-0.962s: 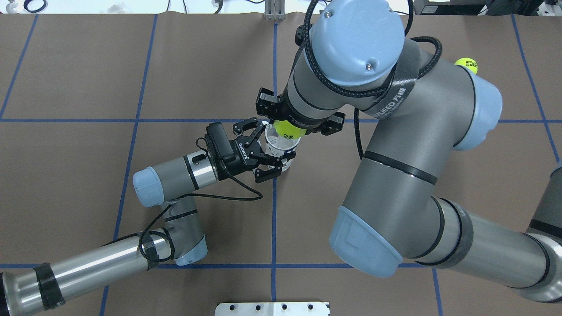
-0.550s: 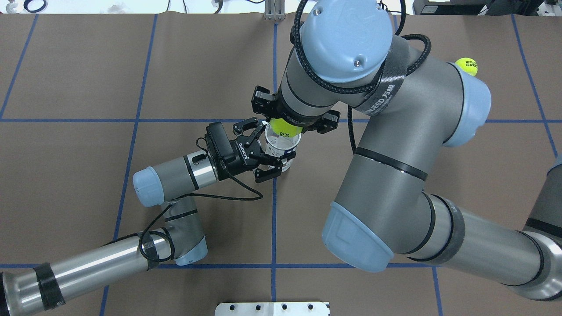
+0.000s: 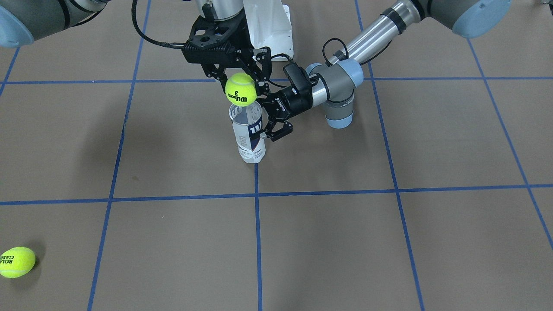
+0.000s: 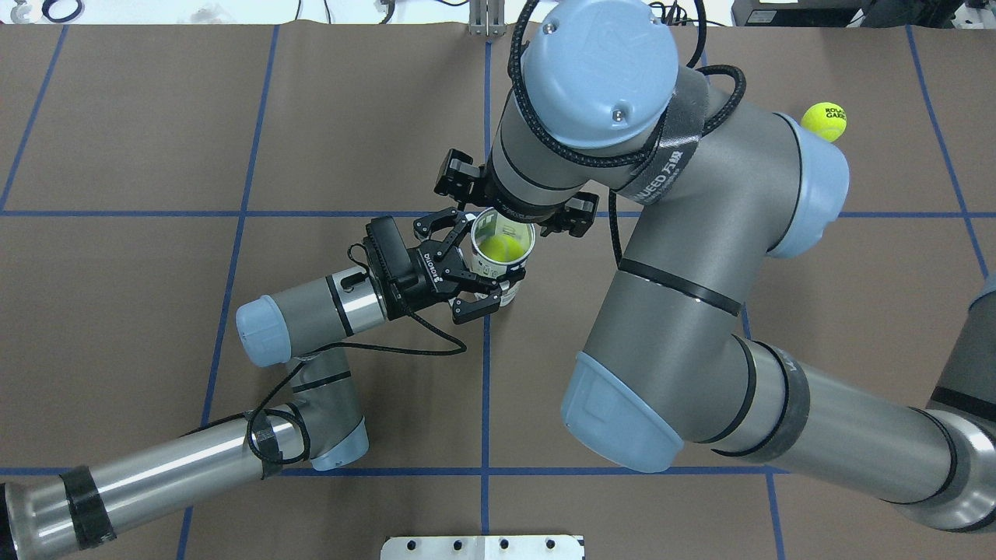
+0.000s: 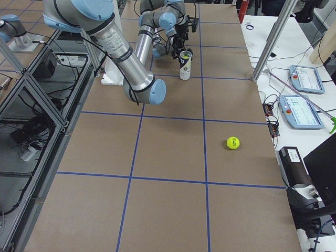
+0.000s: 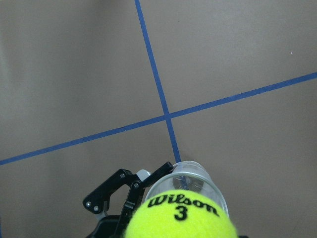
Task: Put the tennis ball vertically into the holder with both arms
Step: 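Open the right gripper to drop the ball into the can, then raise the right gripper and move it toward the Roland Garros ball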
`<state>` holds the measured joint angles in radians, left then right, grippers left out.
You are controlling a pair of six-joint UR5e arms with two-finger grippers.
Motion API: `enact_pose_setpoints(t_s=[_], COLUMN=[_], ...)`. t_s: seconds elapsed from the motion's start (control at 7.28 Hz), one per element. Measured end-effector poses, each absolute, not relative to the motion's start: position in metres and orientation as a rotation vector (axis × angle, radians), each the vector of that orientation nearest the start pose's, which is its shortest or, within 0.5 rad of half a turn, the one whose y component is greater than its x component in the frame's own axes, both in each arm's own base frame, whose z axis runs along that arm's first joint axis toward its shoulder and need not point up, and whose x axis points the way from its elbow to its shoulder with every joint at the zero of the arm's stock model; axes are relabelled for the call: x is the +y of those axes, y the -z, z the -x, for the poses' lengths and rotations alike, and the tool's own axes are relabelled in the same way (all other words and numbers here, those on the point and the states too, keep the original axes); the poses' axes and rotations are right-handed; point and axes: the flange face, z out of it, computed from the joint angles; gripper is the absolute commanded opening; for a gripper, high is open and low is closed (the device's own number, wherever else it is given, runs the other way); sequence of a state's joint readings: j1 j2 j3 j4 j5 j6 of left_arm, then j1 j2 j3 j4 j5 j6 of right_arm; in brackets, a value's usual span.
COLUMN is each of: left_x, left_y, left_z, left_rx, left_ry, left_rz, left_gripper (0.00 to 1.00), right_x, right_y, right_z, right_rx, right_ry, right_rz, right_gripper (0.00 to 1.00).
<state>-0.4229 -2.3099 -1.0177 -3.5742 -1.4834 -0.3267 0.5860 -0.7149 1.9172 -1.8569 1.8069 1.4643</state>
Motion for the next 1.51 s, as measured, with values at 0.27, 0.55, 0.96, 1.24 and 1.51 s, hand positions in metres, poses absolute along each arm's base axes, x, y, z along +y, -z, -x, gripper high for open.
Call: enact_pose_setpoints(t_s=[0.27,0.55,0.96,1.24,1.51], left_x=[-0.414,-0.414,-0.414,-0.415,-0.416], left_y=[-0.265,-0.265,-0.265,-0.264,-0.263], left_z=[-0.576,-0.576,-0.575,-0.575,-0.574], left_rx=[1.449,1.45,1.45,1.452,1.454], left_ry=[-0.367,-0.367,-0.366,-0.364,-0.359], left_rz=[-1.668,-1.669,-1.671,-1.671,-1.67], left_gripper=[0.9,0.9,0.92,0.96,0.98], right_x=[-0.423,-0.432,-0.495,-0.546,-0.591], right_y=[-0.054,-0.057,-0.098,-0.142,-0.195], right_z=[0.438,0.429,0.375,0.333,0.301], right_rx=[-0.939,-0.936,-0.878,-0.825,-0.819], right_ry=[-0.326,-0.309,-0.24,-0.182,-0.141], right_rz=[-0.106,-0.118,-0.139,-0.154,-0.178], right_gripper=[0.99,0.99,0.99,0.99,0.99])
